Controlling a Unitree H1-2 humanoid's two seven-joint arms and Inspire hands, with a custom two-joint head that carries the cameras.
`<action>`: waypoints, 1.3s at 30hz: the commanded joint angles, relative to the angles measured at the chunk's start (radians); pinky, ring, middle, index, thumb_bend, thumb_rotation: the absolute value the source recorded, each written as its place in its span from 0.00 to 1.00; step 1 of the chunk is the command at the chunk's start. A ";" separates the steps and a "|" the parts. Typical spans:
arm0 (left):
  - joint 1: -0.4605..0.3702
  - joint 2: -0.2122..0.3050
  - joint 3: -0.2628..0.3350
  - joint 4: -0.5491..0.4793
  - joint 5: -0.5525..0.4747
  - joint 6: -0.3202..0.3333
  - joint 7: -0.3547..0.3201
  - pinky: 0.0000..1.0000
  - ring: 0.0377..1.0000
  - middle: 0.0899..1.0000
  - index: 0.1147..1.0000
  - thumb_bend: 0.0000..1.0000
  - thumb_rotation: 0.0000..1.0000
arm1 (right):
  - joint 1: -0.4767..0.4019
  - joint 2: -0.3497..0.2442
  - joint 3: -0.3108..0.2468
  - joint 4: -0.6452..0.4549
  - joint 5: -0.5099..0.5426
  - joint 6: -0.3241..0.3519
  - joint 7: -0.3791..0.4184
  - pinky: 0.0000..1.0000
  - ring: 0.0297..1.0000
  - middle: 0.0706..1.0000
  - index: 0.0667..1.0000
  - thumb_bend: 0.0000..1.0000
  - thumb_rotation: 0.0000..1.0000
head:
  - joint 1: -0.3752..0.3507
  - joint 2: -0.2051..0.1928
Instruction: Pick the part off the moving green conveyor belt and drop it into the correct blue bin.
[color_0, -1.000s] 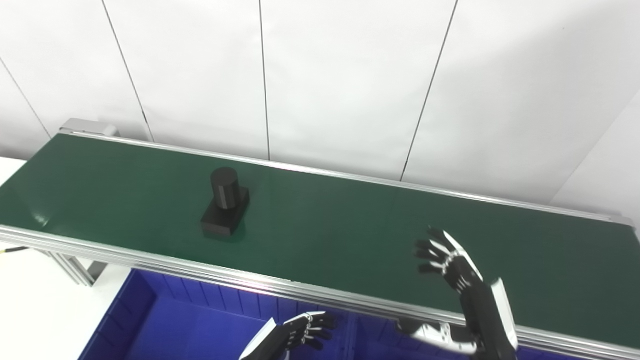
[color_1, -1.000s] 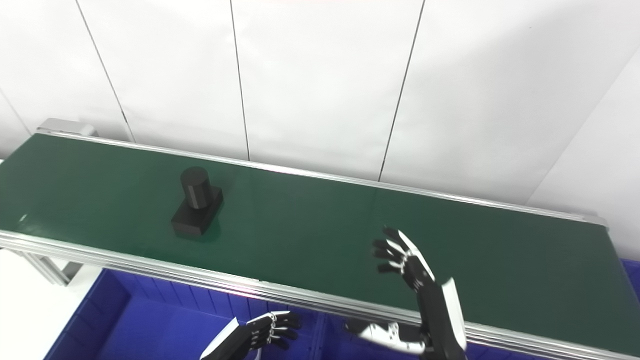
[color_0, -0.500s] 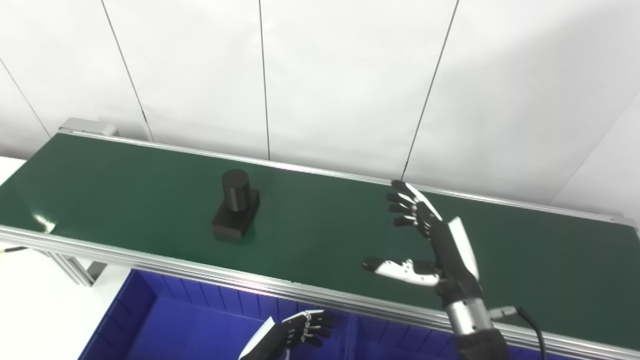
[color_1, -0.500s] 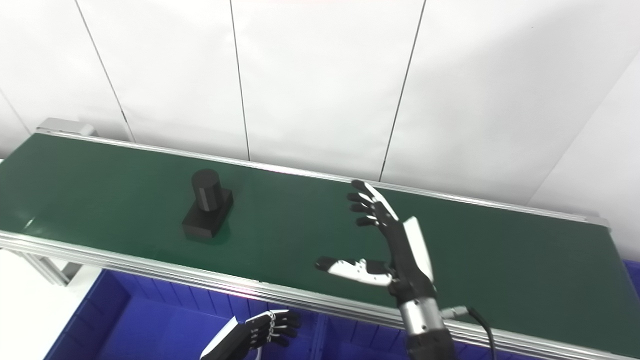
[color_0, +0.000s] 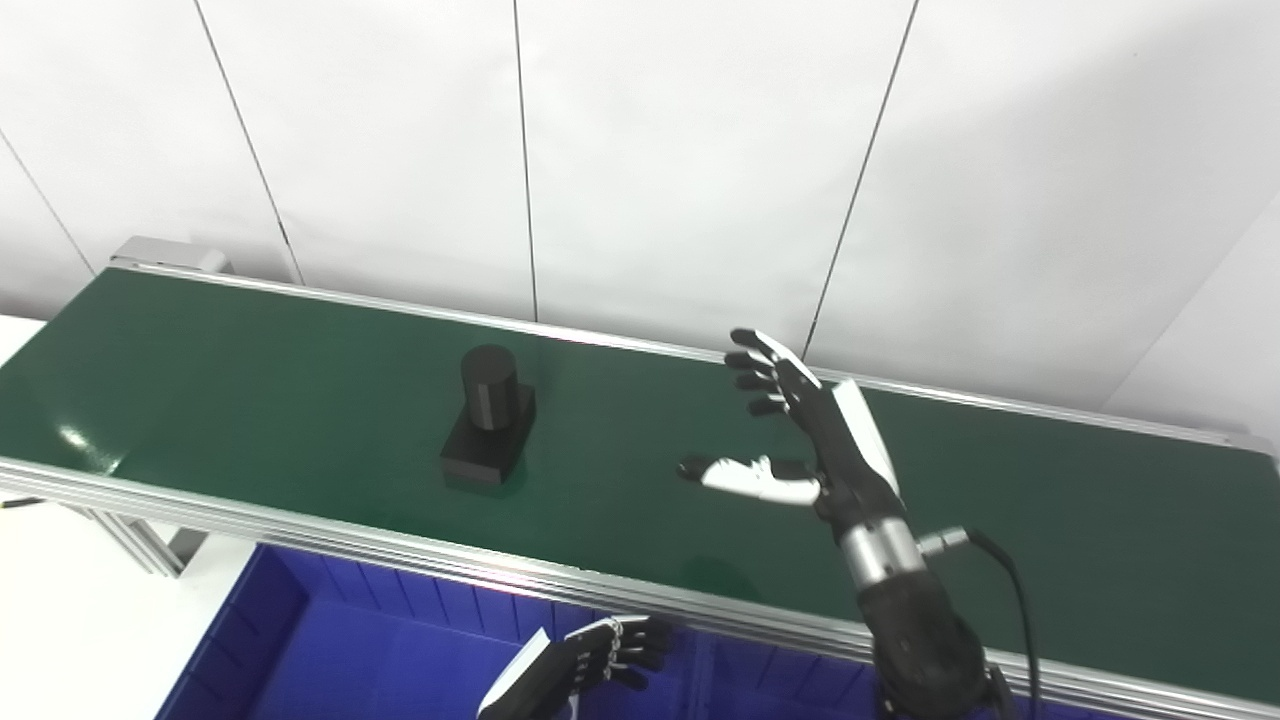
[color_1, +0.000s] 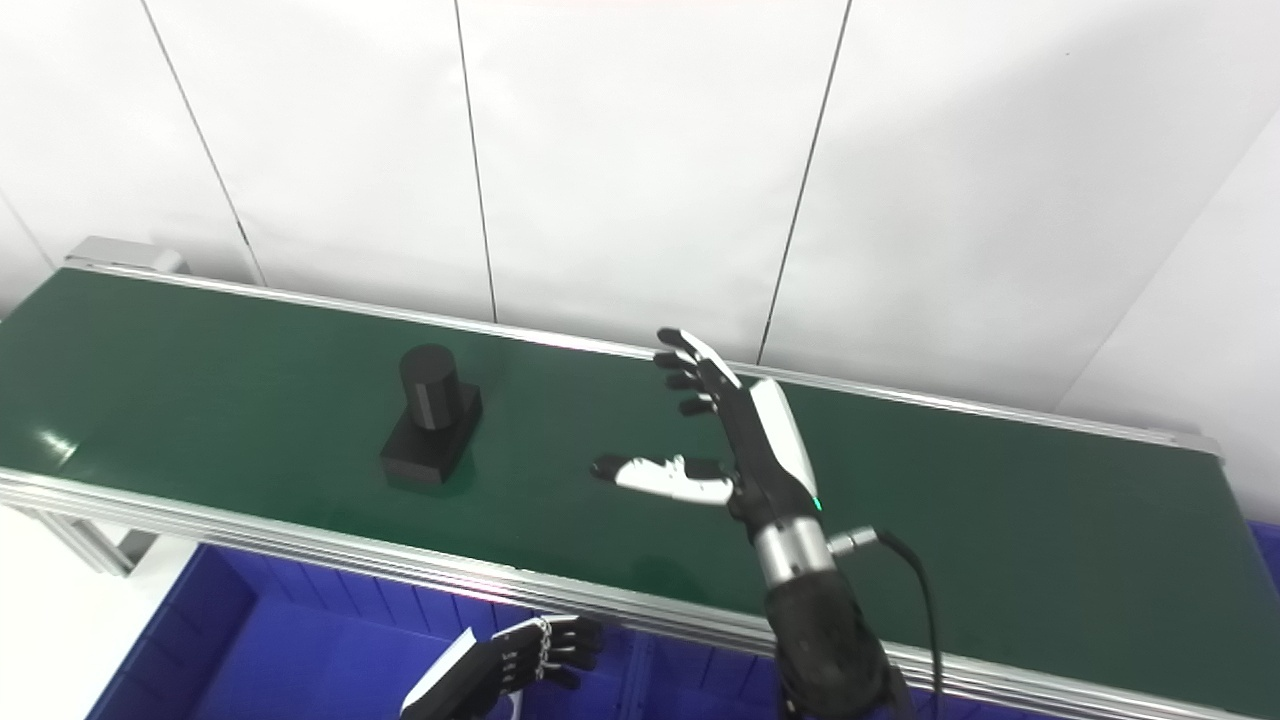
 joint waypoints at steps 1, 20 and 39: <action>-0.016 -0.005 0.003 -0.011 0.002 -0.041 0.005 0.69 0.74 0.76 0.75 0.92 0.26 | -0.067 0.021 0.013 0.015 -0.014 0.008 -0.010 0.68 0.77 0.80 0.88 0.87 0.44 | 0.003 0.000; -0.020 -0.012 0.007 -0.004 -0.016 -0.041 -0.011 0.65 0.67 0.71 0.70 0.92 0.26 | -0.294 0.084 0.136 0.323 -0.120 0.051 -0.022 0.69 0.78 0.81 0.88 0.90 0.49 | 0.007 0.001; 0.003 -0.026 -0.010 -0.031 -0.013 -0.041 -0.012 0.63 0.64 0.68 0.71 0.93 0.24 | -0.494 0.186 0.186 0.735 -0.122 -0.027 -0.129 0.73 0.83 0.87 0.89 0.90 0.50 | -0.001 0.012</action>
